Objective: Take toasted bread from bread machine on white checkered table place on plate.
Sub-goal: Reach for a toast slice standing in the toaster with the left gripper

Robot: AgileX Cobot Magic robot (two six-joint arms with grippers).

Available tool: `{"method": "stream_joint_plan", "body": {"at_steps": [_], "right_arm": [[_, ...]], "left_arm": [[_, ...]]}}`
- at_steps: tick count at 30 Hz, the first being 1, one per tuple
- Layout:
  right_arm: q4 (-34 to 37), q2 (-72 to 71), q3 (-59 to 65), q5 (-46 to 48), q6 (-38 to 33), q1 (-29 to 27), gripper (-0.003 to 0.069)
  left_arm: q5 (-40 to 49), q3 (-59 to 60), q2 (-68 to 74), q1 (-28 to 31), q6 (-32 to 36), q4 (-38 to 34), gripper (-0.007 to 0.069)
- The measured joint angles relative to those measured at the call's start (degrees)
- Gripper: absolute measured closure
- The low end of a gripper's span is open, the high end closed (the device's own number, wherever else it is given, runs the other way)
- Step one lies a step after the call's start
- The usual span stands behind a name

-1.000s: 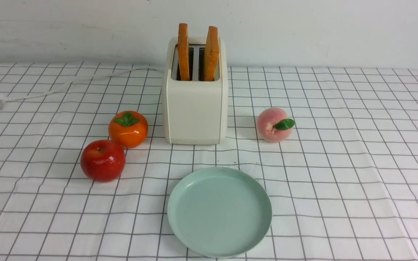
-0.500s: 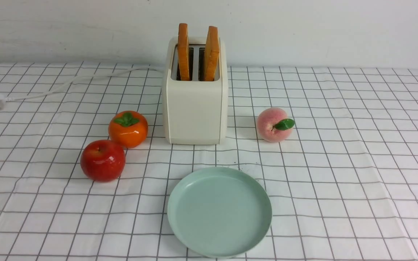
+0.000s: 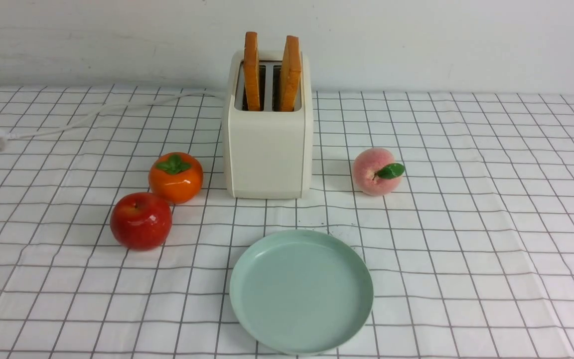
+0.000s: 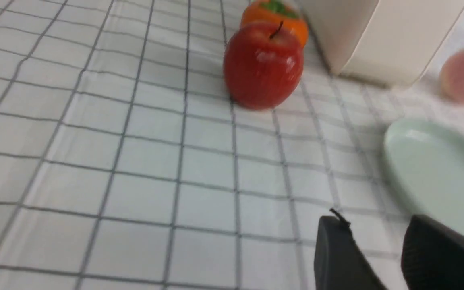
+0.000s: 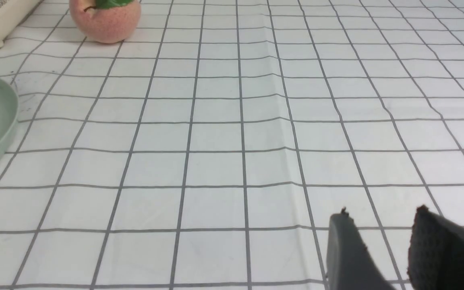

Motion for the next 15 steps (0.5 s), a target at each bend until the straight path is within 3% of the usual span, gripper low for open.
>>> {"method": "stream_joint_plan", "body": {"at_steps": [6, 9, 15], "right_arm": [[0.00, 0.00, 0.00, 0.00, 0.00, 0.00, 0.0419], [0.00, 0.00, 0.00, 0.00, 0.00, 0.00, 0.0419], [0.00, 0.00, 0.00, 0.00, 0.00, 0.00, 0.0419]], "left_arm": [[-14.96, 0.00, 0.00, 0.00, -4.91, -20.37, 0.0386], [-18.81, -0.12, 0.00, 0.00, -4.74, -26.11, 0.0390], [-4.46, -11.33, 7.34, 0.00, -0.27, -27.19, 0.0543]]}}
